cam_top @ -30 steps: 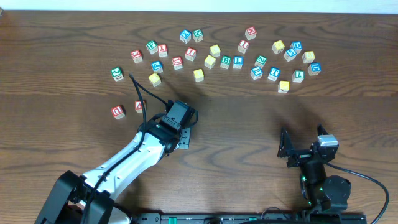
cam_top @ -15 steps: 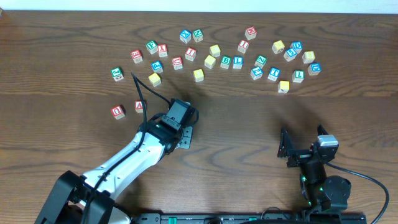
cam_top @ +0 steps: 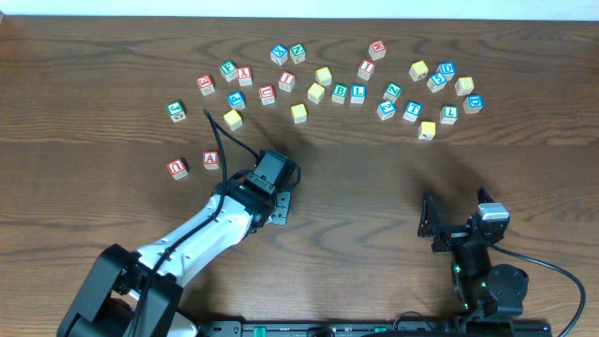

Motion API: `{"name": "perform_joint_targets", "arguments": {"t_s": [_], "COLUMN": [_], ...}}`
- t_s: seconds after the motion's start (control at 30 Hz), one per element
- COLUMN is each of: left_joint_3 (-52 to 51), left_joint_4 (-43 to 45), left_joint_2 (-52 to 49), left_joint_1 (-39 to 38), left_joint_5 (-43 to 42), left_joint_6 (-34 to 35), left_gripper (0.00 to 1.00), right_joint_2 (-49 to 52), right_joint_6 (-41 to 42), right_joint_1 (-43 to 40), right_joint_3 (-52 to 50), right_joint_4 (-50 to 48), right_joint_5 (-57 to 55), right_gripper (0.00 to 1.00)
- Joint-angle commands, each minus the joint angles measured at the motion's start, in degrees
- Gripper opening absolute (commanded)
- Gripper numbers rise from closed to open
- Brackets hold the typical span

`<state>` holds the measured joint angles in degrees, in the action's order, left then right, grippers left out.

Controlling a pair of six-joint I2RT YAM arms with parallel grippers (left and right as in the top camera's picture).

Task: Spell out ROBOT
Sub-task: 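Lower the O block to the right of the R block and release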

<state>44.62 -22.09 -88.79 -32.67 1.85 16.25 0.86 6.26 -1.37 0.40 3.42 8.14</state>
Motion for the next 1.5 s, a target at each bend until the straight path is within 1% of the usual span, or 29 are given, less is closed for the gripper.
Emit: {"name": "perform_joint_targets", "arguments": {"t_s": [0.0,0.03,0.07,0.83,0.87,0.93,0.97,1.07,1.17,1.23,1.3,1.47], "left_joint_3": [0.1,0.1,0.1,0.1,0.1,0.1,0.1,0.3,0.5,0.6,0.7,1.1], "left_joint_4": [-0.1,-0.1,-0.1,-0.1,-0.1,-0.1,-0.1,-0.1,-0.1,-0.1,-0.1,0.0], "left_joint_2": [-0.2,-0.2,-0.2,-0.2,-0.2,-0.2,-0.2,-0.2,-0.2,-0.1,0.0,1.5], "left_joint_1": [0.3,0.3,0.3,0.3,0.3,0.3,0.3,0.3,0.3,0.3,0.3,0.3], "left_joint_5": [0.1,0.1,0.1,0.1,0.1,0.1,0.1,0.3,0.4,0.3,0.4,0.5], "left_joint_6": [-1.0,-1.0,-1.0,-1.0,-1.0,-1.0,-1.0,-1.6,-1.7,-1.9,-2.4,-2.7], "left_gripper": [0.26,0.32,0.33,0.36,0.4,0.43,0.49,0.61,0.7,0.73,0.75,0.75], "right_joint_2": [-0.2,-0.2,-0.2,-0.2,-0.2,-0.2,-0.2,-0.2,-0.2,-0.2,-0.2,-0.2], "right_joint_6": [-0.6,-0.6,-0.6,-0.6,-0.6,-0.6,-0.6,-0.6,-0.6,-0.6,-0.6,-0.6], "right_joint_1": [-0.4,-0.4,-0.4,-0.4,-0.4,-0.4,-0.4,-0.4,-0.4,-0.4,-0.4,-0.4], "right_joint_3": [-0.1,-0.1,-0.1,-0.1,-0.1,-0.1,-0.1,-0.1,-0.1,-0.1,-0.1,-0.1], "right_joint_4": [0.2,0.2,0.2,0.2,0.2,0.2,0.2,0.2,0.2,0.2,0.2,0.2], "right_joint_5": [0.4,0.4,0.4,0.4,0.4,0.4,0.4,0.4,0.4,0.4,0.4,0.4], "right_gripper": [0.99,0.99,0.99,0.99,0.99,0.99,0.99,0.99,0.99,0.99,0.99,0.99]}}
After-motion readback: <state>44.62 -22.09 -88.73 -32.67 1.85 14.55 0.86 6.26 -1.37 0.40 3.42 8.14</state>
